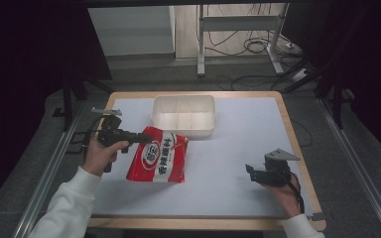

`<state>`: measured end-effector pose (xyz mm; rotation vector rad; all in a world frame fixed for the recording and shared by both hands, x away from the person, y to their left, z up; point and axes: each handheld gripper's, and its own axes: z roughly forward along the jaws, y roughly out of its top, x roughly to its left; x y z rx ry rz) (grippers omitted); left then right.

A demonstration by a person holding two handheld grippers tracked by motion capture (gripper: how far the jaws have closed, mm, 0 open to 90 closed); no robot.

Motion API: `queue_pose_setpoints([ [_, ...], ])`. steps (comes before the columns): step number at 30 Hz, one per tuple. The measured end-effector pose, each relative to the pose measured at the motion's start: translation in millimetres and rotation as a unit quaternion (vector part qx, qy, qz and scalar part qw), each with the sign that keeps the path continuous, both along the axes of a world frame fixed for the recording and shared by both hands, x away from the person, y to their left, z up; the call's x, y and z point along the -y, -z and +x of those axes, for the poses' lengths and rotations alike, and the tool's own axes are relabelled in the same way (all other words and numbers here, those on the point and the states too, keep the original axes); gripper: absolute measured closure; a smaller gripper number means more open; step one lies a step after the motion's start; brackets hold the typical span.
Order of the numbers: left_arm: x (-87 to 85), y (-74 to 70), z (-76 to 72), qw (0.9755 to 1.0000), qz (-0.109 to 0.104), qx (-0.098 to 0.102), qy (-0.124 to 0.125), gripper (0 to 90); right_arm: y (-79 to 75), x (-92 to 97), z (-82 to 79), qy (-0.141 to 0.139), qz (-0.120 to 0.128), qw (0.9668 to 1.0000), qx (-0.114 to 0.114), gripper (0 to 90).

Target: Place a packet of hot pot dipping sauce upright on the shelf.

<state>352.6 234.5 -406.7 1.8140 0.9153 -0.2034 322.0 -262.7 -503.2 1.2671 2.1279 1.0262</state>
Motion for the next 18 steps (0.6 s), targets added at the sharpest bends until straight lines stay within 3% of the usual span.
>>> queue_pose_setpoints([
  [18, -22.8, -42.9, 6.0, 0.9989, -0.003, 0.039, -0.025, 84.8, 0.0, 2.0, 0.0, 0.006, 0.000, 1.0000, -0.002, 19.3],
])
